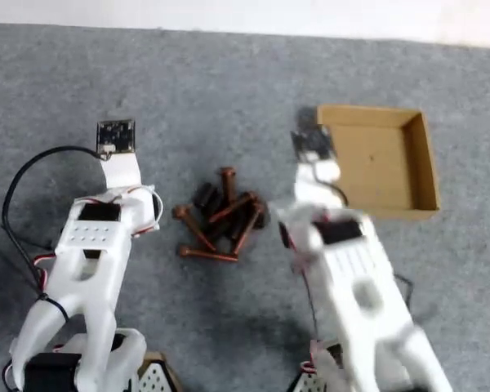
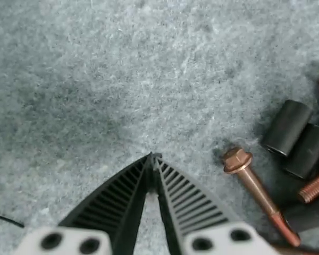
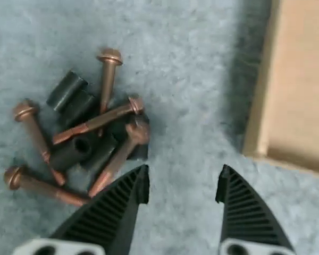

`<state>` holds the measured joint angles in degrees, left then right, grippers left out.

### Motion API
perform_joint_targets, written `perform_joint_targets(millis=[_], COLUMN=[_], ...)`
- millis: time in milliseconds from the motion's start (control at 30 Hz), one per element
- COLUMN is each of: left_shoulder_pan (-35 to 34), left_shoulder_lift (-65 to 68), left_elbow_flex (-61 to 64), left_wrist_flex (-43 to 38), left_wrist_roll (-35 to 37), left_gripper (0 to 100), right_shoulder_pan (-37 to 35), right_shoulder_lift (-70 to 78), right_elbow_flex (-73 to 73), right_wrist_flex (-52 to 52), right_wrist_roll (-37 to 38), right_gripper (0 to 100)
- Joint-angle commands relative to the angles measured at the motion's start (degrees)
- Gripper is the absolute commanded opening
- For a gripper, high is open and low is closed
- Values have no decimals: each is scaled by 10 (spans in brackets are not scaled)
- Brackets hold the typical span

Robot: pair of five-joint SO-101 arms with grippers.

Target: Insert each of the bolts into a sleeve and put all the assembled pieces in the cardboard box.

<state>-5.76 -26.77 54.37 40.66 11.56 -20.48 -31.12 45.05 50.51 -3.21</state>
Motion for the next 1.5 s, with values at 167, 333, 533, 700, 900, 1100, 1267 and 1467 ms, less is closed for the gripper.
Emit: perform_joint_targets(millis=[167, 333, 533, 700, 900, 1100, 1267, 1467], left_shoulder_pan=[5, 6, 6, 6, 5, 5, 5, 5], left_shoulder_lift=[1, 1, 1, 1, 1, 1, 1, 1], left_elbow_flex=[-6, -6, -6, -6, -6, -6, -6, -6], left_wrist_flex=[-10, -10, -10, -10, -10, -10, -10, -10], left_wrist_roll=[6, 6, 6, 6, 6, 6, 6, 5], left_gripper=[11, 11, 11, 11, 11, 11, 11, 11], right_shoulder_pan=[-18, -38, -80, -113, -128, -109, -78, -71], right_shoulder_lift=[322, 344, 347, 344, 349, 391, 472, 473], right_elbow_flex=[-225, -233, -233, -225, -221, -223, -233, -250], right_wrist_flex=[-14, -13, -13, -13, -15, -46, -44, -41], right_wrist_roll=[-4, -4, -5, -5, -5, -1, 0, -4], right_gripper=[202, 202, 202, 202, 202, 202, 202, 202])
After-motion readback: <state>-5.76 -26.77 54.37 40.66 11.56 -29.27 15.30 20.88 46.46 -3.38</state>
